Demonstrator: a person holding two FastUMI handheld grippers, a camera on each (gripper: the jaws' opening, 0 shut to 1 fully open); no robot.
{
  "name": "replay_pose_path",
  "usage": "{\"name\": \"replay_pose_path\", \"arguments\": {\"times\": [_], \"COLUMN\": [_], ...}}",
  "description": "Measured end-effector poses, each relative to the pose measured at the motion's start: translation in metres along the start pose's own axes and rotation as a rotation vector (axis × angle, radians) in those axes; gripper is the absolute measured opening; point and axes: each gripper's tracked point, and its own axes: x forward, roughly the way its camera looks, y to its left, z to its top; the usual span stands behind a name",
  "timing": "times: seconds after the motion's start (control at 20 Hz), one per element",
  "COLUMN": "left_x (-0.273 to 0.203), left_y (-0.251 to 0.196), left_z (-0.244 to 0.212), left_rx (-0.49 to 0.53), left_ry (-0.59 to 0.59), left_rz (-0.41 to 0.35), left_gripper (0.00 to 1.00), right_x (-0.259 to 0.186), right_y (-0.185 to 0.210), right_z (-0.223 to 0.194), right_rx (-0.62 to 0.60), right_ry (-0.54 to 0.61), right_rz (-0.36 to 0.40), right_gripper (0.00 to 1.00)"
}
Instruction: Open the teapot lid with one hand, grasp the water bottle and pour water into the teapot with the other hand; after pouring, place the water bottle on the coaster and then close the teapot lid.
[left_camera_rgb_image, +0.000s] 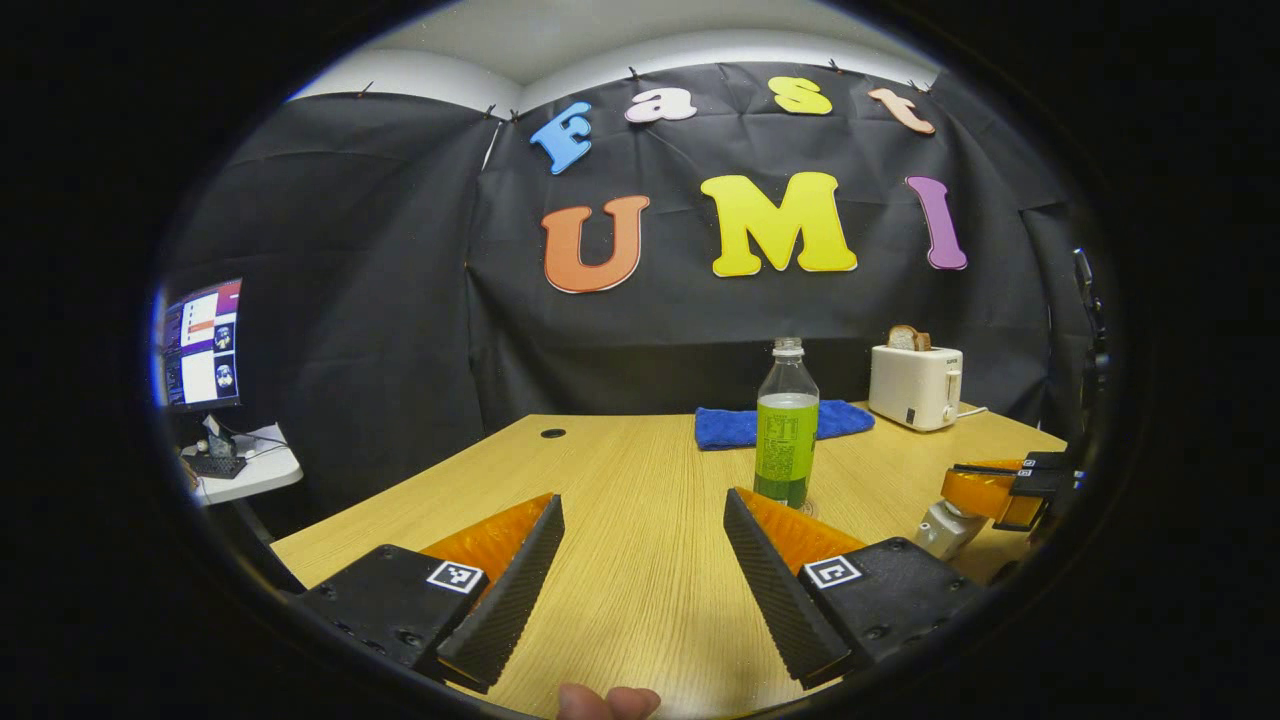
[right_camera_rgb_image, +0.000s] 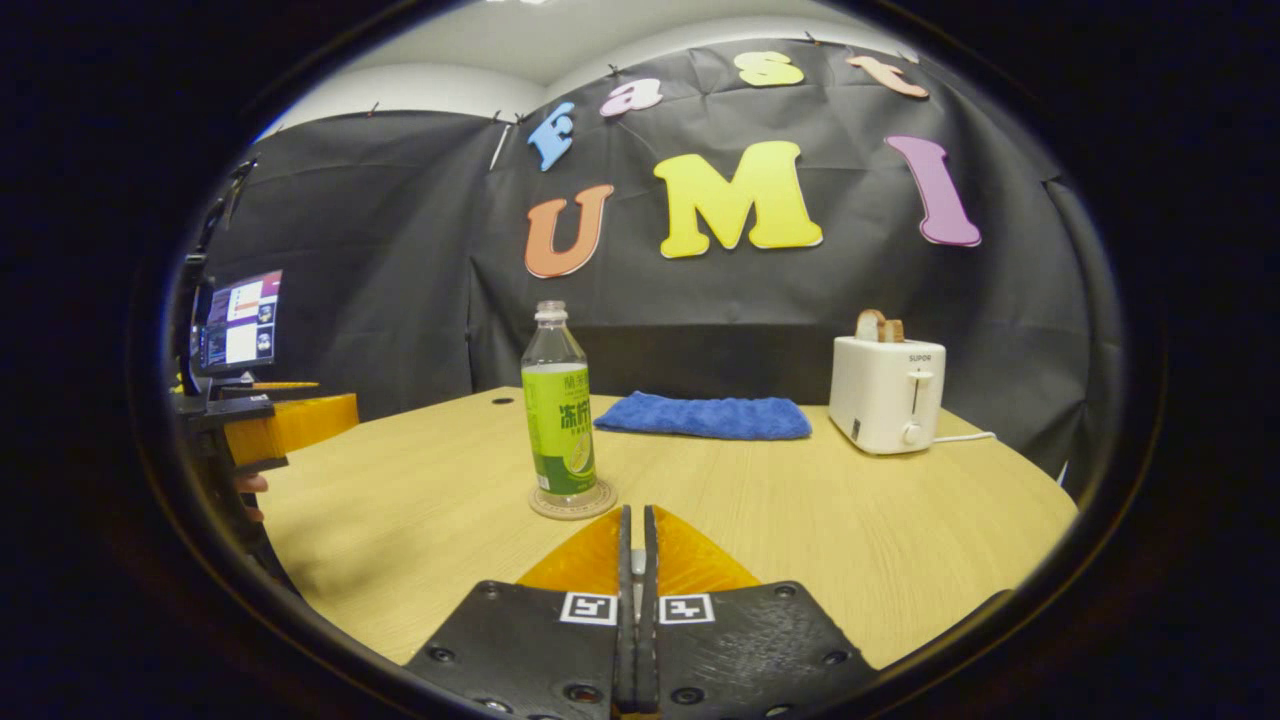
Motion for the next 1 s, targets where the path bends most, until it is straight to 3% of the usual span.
{"name": "replay_pose_path", "arguments": {"times": [0.15, 0.25, 0.3, 0.35, 0.4, 0.5, 1.0], "left_x": [-0.002, -0.005, -0.006, -0.006, -0.008, -0.01, -0.06], "left_y": [0.0, -0.006, -0.008, -0.011, -0.014, -0.022, -0.098], "left_z": [0.0, 0.004, 0.009, 0.014, 0.019, 0.031, 0.074], "left_rx": [-0.004, -0.004, -0.006, -0.01, -0.016, -0.039, -0.032], "left_ry": [0.007, 0.006, -0.005, -0.013, -0.024, -0.07, -0.128], "left_rz": [0.001, -0.01, -0.016, -0.02, -0.027, -0.042, -0.165], "left_gripper": [1.0, 1.0, 1.0, 1.0, 1.0, 1.0, 1.0], "right_x": [-0.003, -0.01, -0.012, -0.015, -0.017, -0.025, -0.145], "right_y": [-0.001, -0.004, -0.006, -0.012, -0.016, -0.031, -0.061], "right_z": [0.013, 0.025, 0.032, 0.037, 0.042, 0.054, 0.123], "right_rx": [-0.022, -0.026, -0.022, -0.019, -0.015, 0.006, -0.02], "right_ry": [-0.032, -0.069, -0.09, -0.101, -0.117, -0.152, -0.296], "right_rz": [-0.008, -0.025, -0.04, -0.064, -0.088, -0.155, -0.303], "right_gripper": [0.05, 0.24, 0.46, 0.54, 0.77, 0.98, 0.97]}}
